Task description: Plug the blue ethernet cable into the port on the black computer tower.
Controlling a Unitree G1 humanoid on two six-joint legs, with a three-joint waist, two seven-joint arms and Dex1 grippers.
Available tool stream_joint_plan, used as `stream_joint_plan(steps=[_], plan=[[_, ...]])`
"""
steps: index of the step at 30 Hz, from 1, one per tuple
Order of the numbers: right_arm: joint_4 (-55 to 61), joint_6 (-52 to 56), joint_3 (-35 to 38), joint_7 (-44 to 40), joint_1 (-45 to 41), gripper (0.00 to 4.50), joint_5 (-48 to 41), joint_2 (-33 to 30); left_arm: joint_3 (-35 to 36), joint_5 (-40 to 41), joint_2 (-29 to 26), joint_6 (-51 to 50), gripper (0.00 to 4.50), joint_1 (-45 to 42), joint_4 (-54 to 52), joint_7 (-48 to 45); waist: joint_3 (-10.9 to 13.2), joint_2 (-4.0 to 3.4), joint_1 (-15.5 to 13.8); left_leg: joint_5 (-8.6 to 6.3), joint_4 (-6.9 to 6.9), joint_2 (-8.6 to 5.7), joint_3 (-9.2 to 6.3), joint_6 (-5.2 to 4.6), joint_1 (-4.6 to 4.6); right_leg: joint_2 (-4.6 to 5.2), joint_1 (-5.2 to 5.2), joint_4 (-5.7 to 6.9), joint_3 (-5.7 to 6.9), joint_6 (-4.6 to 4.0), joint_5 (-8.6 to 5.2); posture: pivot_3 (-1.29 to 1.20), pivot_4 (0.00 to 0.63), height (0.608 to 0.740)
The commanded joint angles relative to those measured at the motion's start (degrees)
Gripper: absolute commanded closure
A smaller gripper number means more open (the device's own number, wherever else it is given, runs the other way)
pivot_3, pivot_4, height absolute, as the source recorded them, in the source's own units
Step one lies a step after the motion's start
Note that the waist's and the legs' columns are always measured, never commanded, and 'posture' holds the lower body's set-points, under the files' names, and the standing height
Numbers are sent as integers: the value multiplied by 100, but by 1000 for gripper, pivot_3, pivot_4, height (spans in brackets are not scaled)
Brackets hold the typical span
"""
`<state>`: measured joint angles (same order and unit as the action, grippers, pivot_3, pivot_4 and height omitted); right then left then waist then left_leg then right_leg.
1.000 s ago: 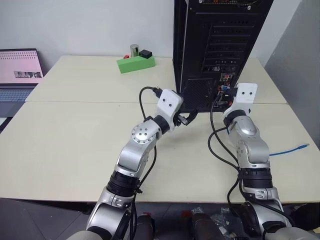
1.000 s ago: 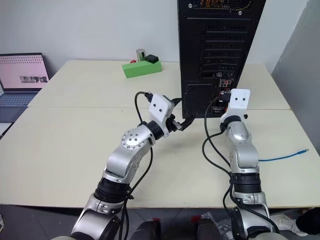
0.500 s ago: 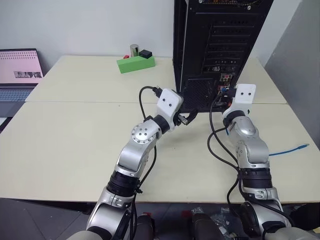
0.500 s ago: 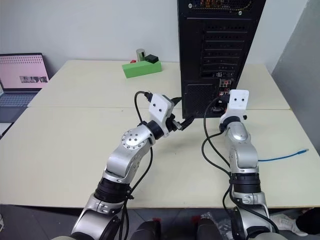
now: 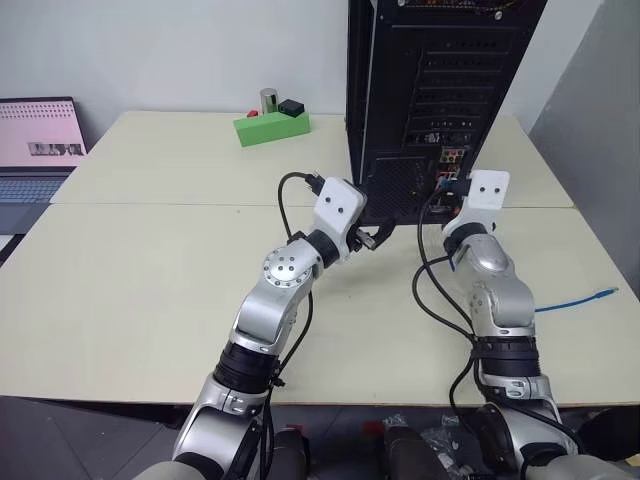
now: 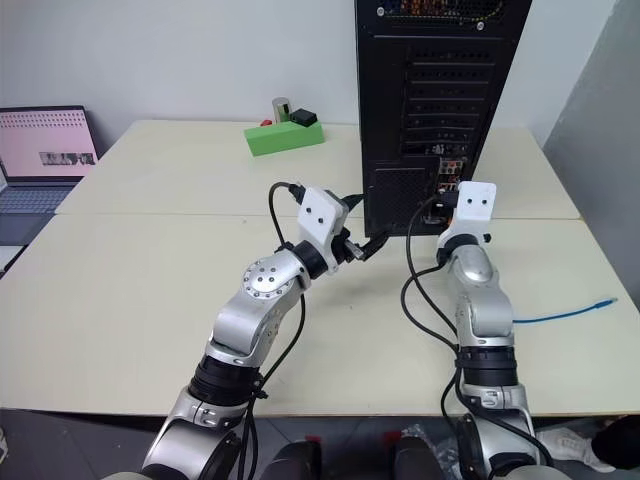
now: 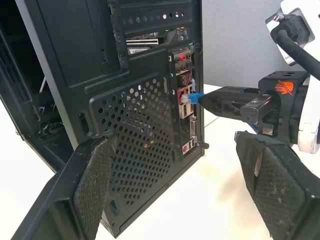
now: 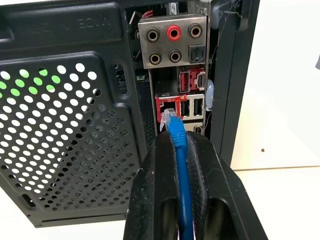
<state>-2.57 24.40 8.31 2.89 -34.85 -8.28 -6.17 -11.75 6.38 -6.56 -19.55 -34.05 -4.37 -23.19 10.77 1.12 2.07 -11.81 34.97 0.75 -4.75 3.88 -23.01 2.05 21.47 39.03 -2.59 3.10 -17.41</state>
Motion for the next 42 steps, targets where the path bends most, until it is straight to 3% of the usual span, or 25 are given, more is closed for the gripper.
stream_joint_plan(steps=[1, 21, 33, 42], plan=[[38, -98, 101, 71, -228, 4500, -37, 27, 52, -16, 9, 132, 511, -56, -147, -4, 0, 0, 0, 0, 0, 0, 0, 0, 0, 0, 0, 0, 0, 0, 0, 0, 150, 740], [297, -170, -177, -75, -386, 4500, 303, -148, 11, -88, -32, 154, 511, -29, -181, -20, 1, -1, 29, 0, -4, 0, 3, 0, -3, 0, 7, 0, -4, 0, 0, 0, 150, 740], [226, -9, 241, 546, -391, 4500, -14, 490, 42, -78, -53, 106, 511, -35, -216, -53, 1, -1, 32, 0, -5, 0, 2, 0, -3, 0, 8, 0, -3, 0, 0, 0, 150, 740], [-109, -309, 225, 591, -577, 4500, -5, 583, 183, 93, -84, 76, 511, -118, -216, -177, 1, -1, 59, 0, -5, 1, 3, 0, -2, 0, 8, 1, -4, 0, 0, 0, 150, 740]])
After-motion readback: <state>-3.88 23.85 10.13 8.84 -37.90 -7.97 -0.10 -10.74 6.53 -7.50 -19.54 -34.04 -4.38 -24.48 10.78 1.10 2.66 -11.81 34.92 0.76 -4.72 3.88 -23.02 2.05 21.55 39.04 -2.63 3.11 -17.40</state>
